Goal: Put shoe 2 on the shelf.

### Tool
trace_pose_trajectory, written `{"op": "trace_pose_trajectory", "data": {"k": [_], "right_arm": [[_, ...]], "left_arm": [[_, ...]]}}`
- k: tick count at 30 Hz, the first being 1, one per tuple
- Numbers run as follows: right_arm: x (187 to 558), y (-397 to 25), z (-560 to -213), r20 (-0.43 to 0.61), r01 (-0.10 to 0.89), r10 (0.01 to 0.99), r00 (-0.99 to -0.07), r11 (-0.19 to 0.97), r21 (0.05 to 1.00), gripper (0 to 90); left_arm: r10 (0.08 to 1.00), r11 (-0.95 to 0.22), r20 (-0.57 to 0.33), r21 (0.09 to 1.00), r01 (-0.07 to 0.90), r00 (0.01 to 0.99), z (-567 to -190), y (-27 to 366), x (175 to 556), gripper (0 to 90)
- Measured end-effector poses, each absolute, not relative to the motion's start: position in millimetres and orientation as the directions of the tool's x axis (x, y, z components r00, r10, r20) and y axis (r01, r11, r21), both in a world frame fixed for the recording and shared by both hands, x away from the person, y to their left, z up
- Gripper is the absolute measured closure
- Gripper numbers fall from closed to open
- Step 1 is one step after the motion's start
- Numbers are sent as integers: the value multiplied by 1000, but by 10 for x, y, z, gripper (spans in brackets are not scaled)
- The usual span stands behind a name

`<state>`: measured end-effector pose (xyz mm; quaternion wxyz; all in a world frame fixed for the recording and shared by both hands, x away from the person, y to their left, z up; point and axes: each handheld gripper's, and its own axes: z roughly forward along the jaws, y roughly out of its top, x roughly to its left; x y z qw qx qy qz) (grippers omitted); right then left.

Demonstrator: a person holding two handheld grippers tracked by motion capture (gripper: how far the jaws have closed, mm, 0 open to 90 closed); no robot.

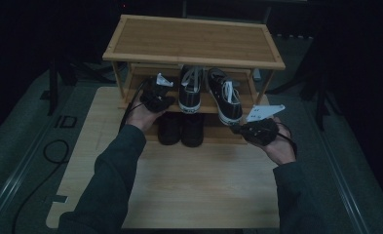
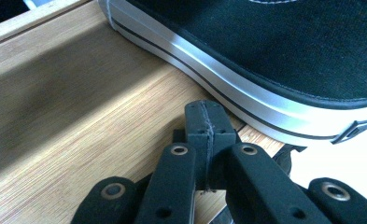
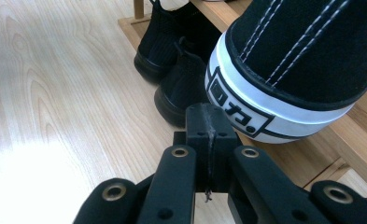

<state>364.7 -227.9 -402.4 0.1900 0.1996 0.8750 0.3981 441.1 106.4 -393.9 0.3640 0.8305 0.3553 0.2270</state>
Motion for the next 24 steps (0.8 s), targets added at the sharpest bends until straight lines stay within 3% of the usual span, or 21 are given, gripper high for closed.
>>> {"op": "trace_pose_trajectory", "data": {"k": [24], "right_arm": [[3708,-2171,-3981,-182,191,535,-825,568,800,900]], "left_arm": [[751,-493,128,762,420,648,-3939,1063,4406,900]]}}
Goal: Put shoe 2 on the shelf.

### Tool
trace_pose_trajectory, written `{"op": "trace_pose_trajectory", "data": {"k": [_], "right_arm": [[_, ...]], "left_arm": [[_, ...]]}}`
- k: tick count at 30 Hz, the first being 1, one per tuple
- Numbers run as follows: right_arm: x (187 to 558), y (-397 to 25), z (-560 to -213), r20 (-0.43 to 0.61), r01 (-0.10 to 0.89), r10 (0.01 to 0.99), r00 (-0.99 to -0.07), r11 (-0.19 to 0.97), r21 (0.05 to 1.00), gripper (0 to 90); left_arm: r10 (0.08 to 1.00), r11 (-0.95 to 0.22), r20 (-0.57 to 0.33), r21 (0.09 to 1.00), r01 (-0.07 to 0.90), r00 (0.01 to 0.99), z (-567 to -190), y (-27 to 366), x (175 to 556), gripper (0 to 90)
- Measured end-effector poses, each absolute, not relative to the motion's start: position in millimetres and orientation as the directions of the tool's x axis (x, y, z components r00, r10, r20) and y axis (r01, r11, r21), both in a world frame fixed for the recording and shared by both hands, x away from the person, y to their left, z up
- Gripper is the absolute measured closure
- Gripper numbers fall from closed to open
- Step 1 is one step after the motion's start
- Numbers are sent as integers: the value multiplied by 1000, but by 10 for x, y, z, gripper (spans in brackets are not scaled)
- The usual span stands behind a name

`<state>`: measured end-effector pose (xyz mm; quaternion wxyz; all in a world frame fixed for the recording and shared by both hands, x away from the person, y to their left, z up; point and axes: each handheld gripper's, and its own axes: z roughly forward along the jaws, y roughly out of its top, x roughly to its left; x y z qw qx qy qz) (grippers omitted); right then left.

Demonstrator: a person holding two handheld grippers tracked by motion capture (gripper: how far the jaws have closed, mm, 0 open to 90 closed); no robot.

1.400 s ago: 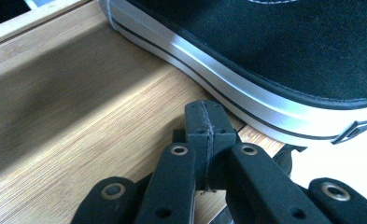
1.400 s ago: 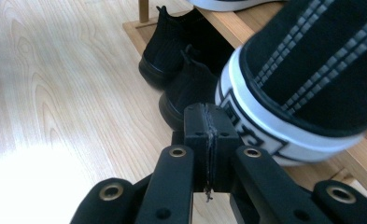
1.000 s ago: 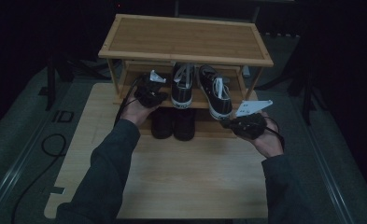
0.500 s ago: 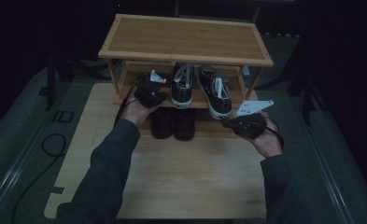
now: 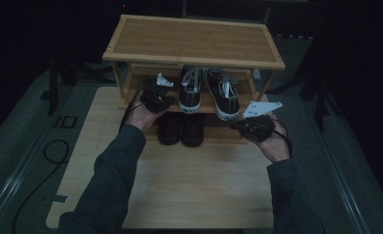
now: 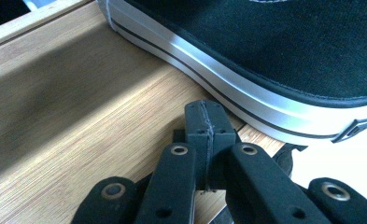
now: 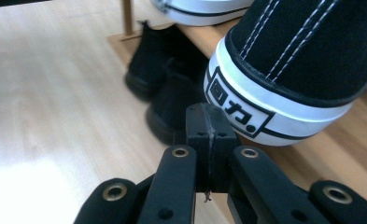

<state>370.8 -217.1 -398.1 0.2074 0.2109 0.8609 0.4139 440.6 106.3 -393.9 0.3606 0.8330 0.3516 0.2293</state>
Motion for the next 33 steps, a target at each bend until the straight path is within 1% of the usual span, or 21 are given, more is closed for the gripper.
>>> {"op": "trace_pose_trajectory", "data": {"k": [3,13,17,25,33], "right_arm": [[3748,-2152,-3973,-168,196,538,-826,554,809,900],[3773,-2047,-4014,-175,189,533,-828,559,808,900],[3806,-2026,-3979,-186,196,557,-809,555,808,900],[3828,-1949,-3979,-179,188,553,-814,542,819,900],[3838,-1903,-3988,-183,188,543,-820,558,808,900]], "left_arm": [[750,-492,126,763,420,649,-3939,1068,4408,900],[750,-493,127,762,420,650,-3938,1066,4407,900],[750,-492,127,763,419,649,-3939,1065,4406,900],[749,-491,124,764,419,650,-3940,1069,4407,900],[748,-494,127,762,419,651,-3937,1067,4408,900]]}}
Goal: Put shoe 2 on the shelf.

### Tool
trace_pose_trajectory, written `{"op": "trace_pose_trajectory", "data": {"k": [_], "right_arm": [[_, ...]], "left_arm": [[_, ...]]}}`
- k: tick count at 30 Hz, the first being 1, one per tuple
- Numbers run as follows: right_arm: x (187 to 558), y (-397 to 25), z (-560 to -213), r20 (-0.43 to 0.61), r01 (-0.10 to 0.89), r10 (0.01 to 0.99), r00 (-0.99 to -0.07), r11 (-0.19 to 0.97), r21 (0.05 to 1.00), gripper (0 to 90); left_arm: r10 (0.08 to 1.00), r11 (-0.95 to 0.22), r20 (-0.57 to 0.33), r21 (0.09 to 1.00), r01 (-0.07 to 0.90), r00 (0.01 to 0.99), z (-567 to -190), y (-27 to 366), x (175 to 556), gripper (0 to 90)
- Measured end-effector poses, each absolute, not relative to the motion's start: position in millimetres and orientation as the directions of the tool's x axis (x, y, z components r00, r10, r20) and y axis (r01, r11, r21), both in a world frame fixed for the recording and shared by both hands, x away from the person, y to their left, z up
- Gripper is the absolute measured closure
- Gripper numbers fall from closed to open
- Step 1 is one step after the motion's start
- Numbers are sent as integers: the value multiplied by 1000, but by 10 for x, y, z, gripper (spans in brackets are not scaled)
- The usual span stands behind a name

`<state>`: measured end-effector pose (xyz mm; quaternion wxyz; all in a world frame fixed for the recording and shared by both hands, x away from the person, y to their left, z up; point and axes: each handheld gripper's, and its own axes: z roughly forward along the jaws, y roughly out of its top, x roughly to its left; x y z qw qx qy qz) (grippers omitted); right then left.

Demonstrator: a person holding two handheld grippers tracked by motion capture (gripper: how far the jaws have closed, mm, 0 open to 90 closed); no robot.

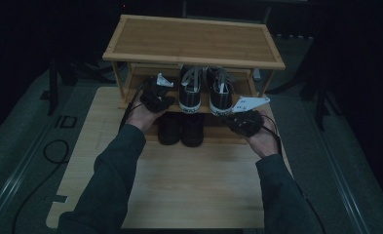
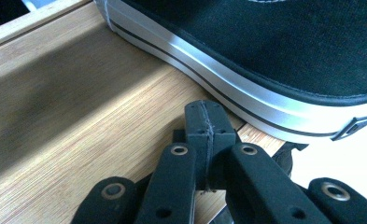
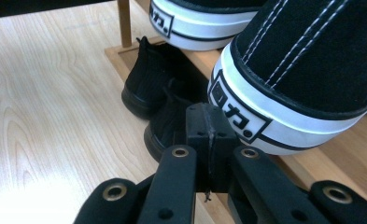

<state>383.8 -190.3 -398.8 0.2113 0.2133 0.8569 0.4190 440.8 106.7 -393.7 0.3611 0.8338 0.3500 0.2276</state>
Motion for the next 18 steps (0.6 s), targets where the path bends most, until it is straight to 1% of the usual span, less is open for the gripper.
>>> {"op": "trace_pose_trajectory", "data": {"k": [11,18], "right_arm": [[3856,-1822,-3930,-187,180,536,-823,559,810,900],[3871,-1754,-3981,-189,181,526,-829,571,801,900]], "left_arm": [[749,-492,126,763,419,651,-3938,1068,4407,900],[750,-493,127,762,420,650,-3938,1066,4407,900]]}}
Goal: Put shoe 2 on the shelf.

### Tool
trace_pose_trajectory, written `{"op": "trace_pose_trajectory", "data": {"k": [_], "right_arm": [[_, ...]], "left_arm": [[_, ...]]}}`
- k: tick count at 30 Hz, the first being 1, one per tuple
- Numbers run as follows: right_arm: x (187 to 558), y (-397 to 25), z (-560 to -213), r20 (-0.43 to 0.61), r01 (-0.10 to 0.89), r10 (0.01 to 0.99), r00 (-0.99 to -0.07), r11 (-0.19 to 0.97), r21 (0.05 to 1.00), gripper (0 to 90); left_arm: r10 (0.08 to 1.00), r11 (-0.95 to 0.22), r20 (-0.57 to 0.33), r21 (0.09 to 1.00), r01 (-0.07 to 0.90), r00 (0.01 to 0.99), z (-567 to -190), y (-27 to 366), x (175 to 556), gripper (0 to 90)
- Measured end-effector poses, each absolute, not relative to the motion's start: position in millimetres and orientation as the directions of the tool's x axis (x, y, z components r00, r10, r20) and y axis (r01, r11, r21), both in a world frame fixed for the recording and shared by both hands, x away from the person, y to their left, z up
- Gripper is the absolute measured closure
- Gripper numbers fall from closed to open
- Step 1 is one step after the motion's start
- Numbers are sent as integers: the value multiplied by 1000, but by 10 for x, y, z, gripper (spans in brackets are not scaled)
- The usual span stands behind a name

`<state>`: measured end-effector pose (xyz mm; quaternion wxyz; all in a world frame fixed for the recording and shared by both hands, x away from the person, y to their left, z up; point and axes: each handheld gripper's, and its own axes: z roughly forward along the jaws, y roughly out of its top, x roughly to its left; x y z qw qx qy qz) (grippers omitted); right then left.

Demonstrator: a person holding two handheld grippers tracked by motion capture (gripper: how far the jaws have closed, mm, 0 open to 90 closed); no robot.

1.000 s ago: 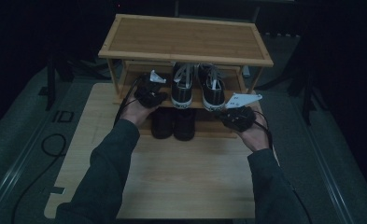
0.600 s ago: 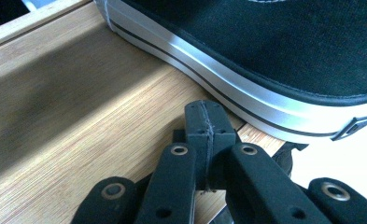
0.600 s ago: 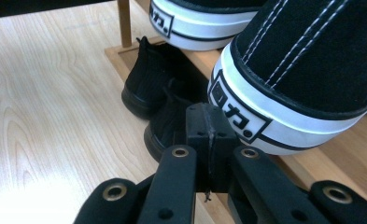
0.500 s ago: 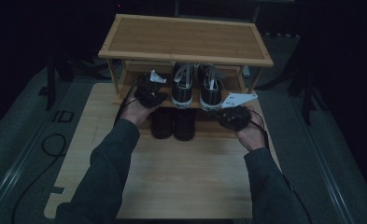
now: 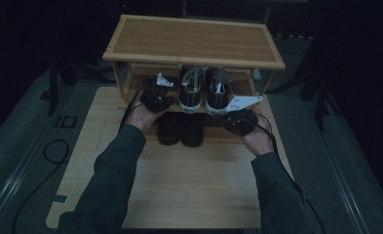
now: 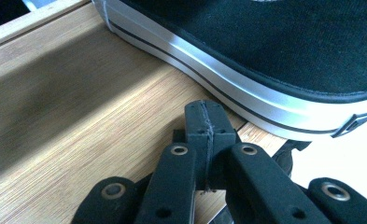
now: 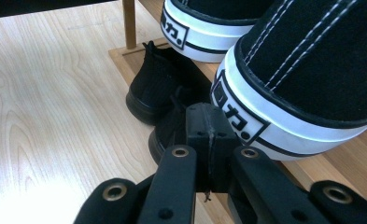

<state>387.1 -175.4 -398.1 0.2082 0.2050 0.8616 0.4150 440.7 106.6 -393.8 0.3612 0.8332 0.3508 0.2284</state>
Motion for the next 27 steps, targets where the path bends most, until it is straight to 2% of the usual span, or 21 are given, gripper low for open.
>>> {"op": "trace_pose_trajectory", "data": {"k": [27], "right_arm": [[3941,-1596,-4023,-204,172,511,-835,594,786,900]], "left_arm": [[750,-478,106,769,425,652,-3943,1074,4409,900]]}}
